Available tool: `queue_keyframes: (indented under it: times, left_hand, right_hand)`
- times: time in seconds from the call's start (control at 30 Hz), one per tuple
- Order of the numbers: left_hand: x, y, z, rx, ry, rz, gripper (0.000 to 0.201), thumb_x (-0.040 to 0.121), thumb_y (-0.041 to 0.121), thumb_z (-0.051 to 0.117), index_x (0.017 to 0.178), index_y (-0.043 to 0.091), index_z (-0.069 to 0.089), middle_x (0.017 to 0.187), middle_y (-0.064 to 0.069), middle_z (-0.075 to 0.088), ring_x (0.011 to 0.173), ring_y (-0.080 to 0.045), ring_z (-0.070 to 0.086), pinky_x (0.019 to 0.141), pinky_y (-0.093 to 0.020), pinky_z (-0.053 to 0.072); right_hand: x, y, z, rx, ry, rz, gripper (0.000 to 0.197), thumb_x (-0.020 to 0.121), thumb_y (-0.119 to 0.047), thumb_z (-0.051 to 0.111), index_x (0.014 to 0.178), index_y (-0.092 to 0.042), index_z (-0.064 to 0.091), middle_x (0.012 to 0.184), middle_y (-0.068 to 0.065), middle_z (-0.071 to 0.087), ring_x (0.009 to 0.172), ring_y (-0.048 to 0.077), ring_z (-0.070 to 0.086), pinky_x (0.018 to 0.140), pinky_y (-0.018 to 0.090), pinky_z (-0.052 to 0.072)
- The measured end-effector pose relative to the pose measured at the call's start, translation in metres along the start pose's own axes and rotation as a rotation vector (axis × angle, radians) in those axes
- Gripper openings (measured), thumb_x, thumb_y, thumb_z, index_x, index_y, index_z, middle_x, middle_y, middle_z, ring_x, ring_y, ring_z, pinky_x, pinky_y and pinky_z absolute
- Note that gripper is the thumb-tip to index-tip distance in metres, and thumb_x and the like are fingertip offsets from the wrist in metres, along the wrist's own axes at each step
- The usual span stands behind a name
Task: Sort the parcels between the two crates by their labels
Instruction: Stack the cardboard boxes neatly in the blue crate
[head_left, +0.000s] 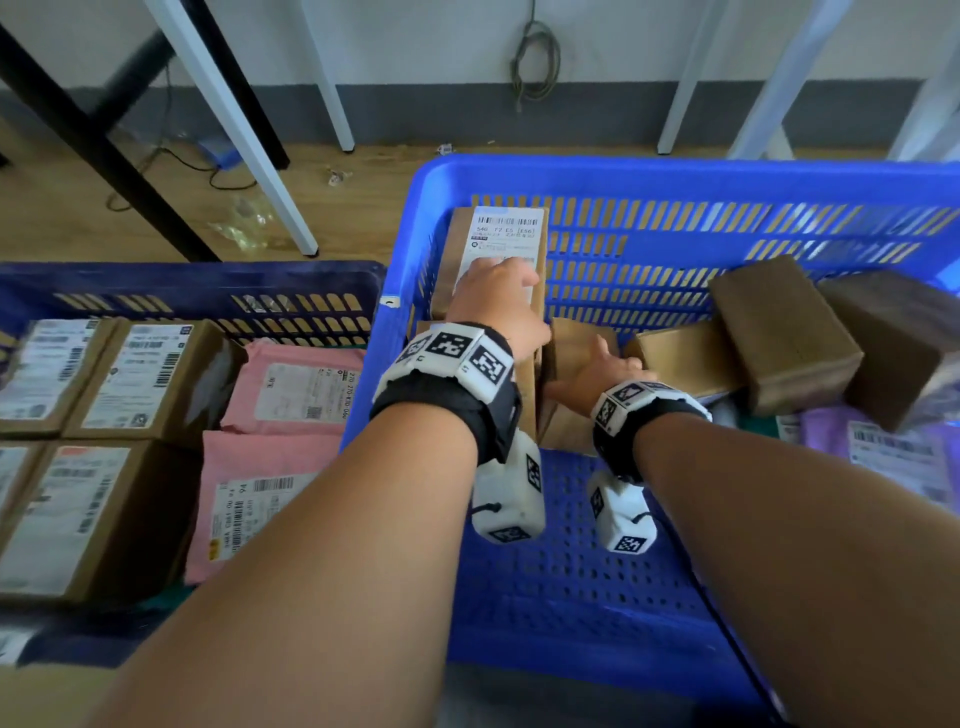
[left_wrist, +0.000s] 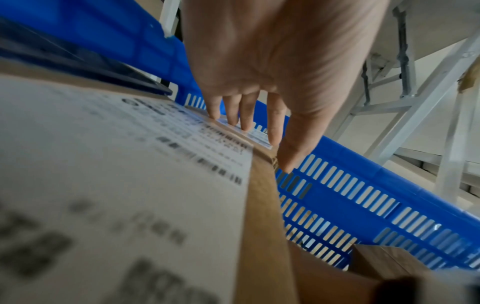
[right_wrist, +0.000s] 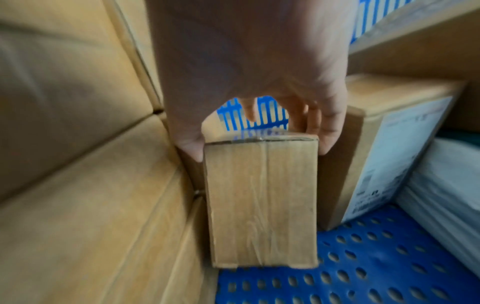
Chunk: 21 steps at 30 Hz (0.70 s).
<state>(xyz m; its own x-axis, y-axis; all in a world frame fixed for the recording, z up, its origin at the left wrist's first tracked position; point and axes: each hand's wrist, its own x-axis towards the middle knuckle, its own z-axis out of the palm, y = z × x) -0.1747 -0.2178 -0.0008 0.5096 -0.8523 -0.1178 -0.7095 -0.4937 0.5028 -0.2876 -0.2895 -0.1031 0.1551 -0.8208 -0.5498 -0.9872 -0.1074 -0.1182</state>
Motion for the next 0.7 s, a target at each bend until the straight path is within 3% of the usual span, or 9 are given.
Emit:
queue_keyframes:
  times: [0.1,0.17,0.27,0.37,0.43,0.53,0.6,0.67,0.7]
  left_hand:
    - [-0.009,0.002,-0.006,-0.050,0.015,-0.018,0.046,0.080,0.012,0.062,0.125,0.023,0.057,0.134,-0.001,0.049,0.120,-0.018,0.050,0.092,-0.023,0.038]
    - [-0.017,0.007,-0.010,-0.063,0.013,-0.023,0.042,0.083,0.011,0.058,0.124,0.022,0.058,0.134,-0.001,0.050,0.120,-0.019,0.050,0.095,-0.025,0.040]
    - [-0.030,0.015,-0.014,-0.039,0.010,0.000,0.040,0.085,0.009,0.054,0.123,0.023,0.058,0.134,-0.001,0.050,0.121,-0.020,0.049,0.095,-0.027,0.040]
    - [-0.041,0.024,-0.017,-0.030,-0.027,0.028,0.049,0.083,0.002,0.057,0.127,0.023,0.056,0.136,-0.001,0.048,0.122,-0.020,0.049,0.091,-0.026,0.040]
    - [-0.045,0.030,-0.016,-0.021,-0.055,0.068,0.055,0.080,0.000,0.061,0.130,0.023,0.053,0.136,-0.003,0.047,0.123,-0.020,0.048,0.094,-0.026,0.039]
    - [-0.046,0.038,-0.013,-0.010,-0.041,0.098,0.060,0.078,0.000,0.063,0.132,0.021,0.051,0.135,-0.004,0.049,0.124,-0.021,0.048,0.096,-0.026,0.039]
    - [-0.045,0.043,-0.010,-0.073,-0.003,0.090,0.052,0.080,0.005,0.062,0.129,0.020,0.053,0.132,-0.003,0.054,0.121,-0.020,0.051,0.096,-0.027,0.040]
    - [-0.041,0.049,-0.007,-0.170,0.029,0.028,0.036,0.084,0.015,0.060,0.121,0.019,0.059,0.120,-0.001,0.062,0.113,-0.020,0.057,0.092,-0.028,0.043]
    - [-0.039,0.053,-0.005,-0.191,0.027,-0.014,0.029,0.086,0.023,0.060,0.115,0.017,0.061,0.113,0.000,0.065,0.109,-0.022,0.060,0.090,-0.029,0.045]
  right_hand:
    - [-0.007,0.008,-0.018,0.030,0.010,-0.037,0.106,0.055,-0.076,0.054,0.143,-0.023,0.028,0.136,0.018,0.047,0.124,0.040,0.045,0.101,0.049,0.040]
    - [-0.017,0.016,-0.034,0.074,0.032,-0.055,0.112,0.049,-0.082,0.047,0.143,-0.022,0.031,0.140,0.018,0.046,0.126,0.041,0.044,0.100,0.050,0.041]
    - [-0.033,0.024,-0.066,0.116,0.069,-0.066,0.102,0.067,-0.084,0.040,0.148,-0.023,0.026,0.152,0.019,0.028,0.138,0.040,0.029,0.109,0.049,0.031]
    - [-0.044,0.031,-0.100,0.201,0.120,-0.075,0.102,0.065,-0.079,0.039,0.147,-0.018,0.031,0.151,0.018,0.031,0.138,0.038,0.028,0.111,0.048,0.028]
    - [-0.050,0.039,-0.120,0.269,0.121,-0.119,0.088,0.072,-0.075,0.041,0.138,-0.017,0.044,0.144,0.016,0.042,0.133,0.037,0.036,0.109,0.044,0.032]
    - [-0.059,0.058,-0.143,0.433,0.108,-0.140,0.056,0.081,-0.062,0.049,0.109,-0.015,0.060,0.119,0.014,0.057,0.107,0.033,0.056,0.093,0.036,0.045]
    - [-0.064,0.070,-0.150,0.546,0.123,-0.112,0.048,0.078,-0.058,0.052,0.098,-0.015,0.058,0.110,0.012,0.058,0.097,0.031,0.057,0.088,0.034,0.046]
    - [-0.055,0.085,-0.149,0.719,0.085,-0.070,0.052,0.066,-0.063,0.055,0.095,-0.020,0.058,0.108,0.011,0.061,0.099,0.033,0.061,0.094,0.040,0.049]
    - [-0.051,0.092,-0.148,0.852,0.023,-0.061,0.051,0.060,-0.063,0.056,0.090,-0.021,0.058,0.104,0.010,0.064,0.095,0.032,0.064,0.090,0.042,0.052]
